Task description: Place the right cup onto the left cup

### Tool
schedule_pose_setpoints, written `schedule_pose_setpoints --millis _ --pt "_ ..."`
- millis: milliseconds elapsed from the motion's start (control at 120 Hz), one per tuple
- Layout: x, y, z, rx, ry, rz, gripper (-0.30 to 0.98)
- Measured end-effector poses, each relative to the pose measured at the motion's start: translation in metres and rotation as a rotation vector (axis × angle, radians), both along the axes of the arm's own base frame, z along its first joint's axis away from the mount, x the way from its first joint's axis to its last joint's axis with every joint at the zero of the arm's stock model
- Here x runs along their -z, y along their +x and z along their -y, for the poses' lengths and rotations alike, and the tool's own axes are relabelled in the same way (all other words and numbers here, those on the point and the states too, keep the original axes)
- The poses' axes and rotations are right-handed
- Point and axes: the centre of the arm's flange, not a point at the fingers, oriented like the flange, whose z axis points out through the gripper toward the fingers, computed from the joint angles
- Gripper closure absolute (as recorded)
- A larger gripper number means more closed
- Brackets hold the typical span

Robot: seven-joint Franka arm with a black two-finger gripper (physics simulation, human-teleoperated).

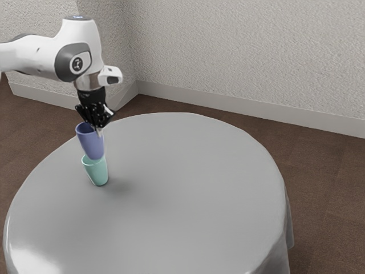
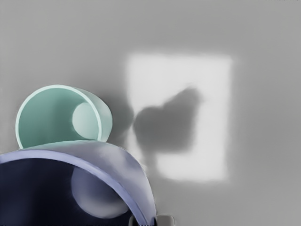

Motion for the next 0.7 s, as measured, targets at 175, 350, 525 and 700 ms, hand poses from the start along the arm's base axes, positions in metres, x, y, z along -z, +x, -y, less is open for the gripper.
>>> schedule_pose_setpoints --millis 175,350,525,700 --pt "0.01 0.014 -0.017 -0.013 0.009 -0.016 0.78" --pt "0.02 0.022 -0.029 -0.02 0.013 -0.031 0.78" --pt "0.027 0.031 -0.037 -0.017 0.016 -0.035 0.78" --pt "0.036 0.036 -0.042 -0.011 0.017 -0.041 0.78"
